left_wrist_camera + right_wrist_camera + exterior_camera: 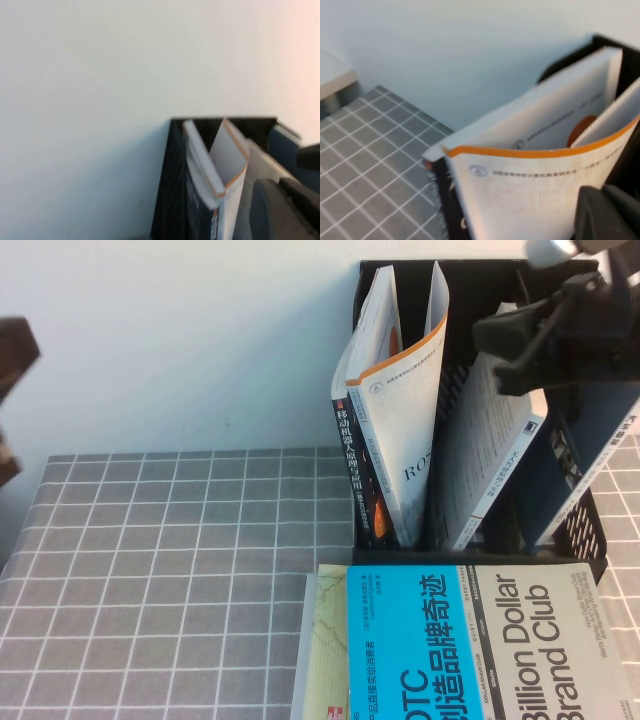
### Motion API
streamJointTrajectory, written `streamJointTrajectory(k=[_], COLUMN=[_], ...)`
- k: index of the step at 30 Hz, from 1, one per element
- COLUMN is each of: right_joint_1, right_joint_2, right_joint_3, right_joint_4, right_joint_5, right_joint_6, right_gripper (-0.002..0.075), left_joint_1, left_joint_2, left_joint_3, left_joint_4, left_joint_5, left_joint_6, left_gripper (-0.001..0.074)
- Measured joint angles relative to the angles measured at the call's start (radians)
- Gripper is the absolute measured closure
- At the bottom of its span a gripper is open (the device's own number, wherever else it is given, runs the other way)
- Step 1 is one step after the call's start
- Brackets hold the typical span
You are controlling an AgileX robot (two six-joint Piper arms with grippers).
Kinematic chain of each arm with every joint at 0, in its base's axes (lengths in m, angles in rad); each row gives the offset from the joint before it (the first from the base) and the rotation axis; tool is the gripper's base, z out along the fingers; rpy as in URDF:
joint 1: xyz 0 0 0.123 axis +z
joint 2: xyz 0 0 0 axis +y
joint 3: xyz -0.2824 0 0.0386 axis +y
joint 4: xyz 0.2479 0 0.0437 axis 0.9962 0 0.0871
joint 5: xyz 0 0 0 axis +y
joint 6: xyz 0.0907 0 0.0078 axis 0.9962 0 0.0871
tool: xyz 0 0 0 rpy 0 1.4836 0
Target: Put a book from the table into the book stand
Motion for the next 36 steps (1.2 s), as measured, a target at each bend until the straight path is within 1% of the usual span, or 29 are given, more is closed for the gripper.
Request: streamJointTrajectory(k=[3,6,8,11,14,16,19,21,23,27,31,34,36], right_joint_1=[-0.009,-0.009,-0.009,-0.009,-0.009,-0.009,-0.009,-0.009,-0.009,-0.009,-0.009,-0.009,-0.009], right_joint_2=[-0.096,-0.192,-0.245,-0.310,-0.403,-0.475,-0.613,-0.737,-0.881,-1.160,-1.405,-1.499,-1.519], right_joint_3=[0.000,0.000,0.000,0.028,0.113,0.181,0.304,0.396,0.506,0.703,0.858,0.939,0.962], right_joint_4=[-0.120,-0.293,-0.419,-0.542,-0.631,-0.703,-0.851,-0.943,-0.994,-1.020,-1.020,-1.020,-1.020], right_joint_5=[0.117,0.321,0.460,0.607,0.704,0.735,0.702,0.627,0.512,0.304,0.200,0.158,0.126], right_joint_6=[0.052,0.173,0.285,0.392,0.467,0.528,0.654,0.730,0.762,0.778,0.809,0.883,0.910], right_gripper=[0.0728,0.0728,0.0728,0.0728,0.0728,0.0728,0.0728,0.0728,0.0728,0.0728,0.0728,0.0728,0.0728], left_joint_1=[0.000,0.000,0.000,0.000,0.000,0.000,0.000,0.000,0.000,0.000,0.000,0.000,0.000], left_joint_2=[-0.068,-0.112,-0.122,-0.122,-0.111,-0.106,-0.100,-0.085,-0.061,-0.005,0.035,0.046,0.048], left_joint_3=[0.075,0.126,0.147,0.157,0.163,0.164,0.164,0.164,0.164,0.164,0.164,0.164,0.164], left_joint_4=[0.000,0.000,0.000,0.000,0.000,0.000,0.000,0.005,0.012,0.016,0.016,0.018,0.021], left_joint_5=[-0.141,-0.219,-0.219,-0.184,-0.137,-0.119,-0.117,-0.115,-0.115,-0.120,-0.182,-0.240,-0.272], left_joint_6=[0.017,0.024,0.024,0.027,0.027,0.027,0.027,0.027,0.027,0.027,0.027,0.027,0.027], left_gripper=[0.0738,0.0738,0.0738,0.0738,0.0738,0.0738,0.0738,0.0738,0.0738,0.0738,0.0738,0.0738,0.0738])
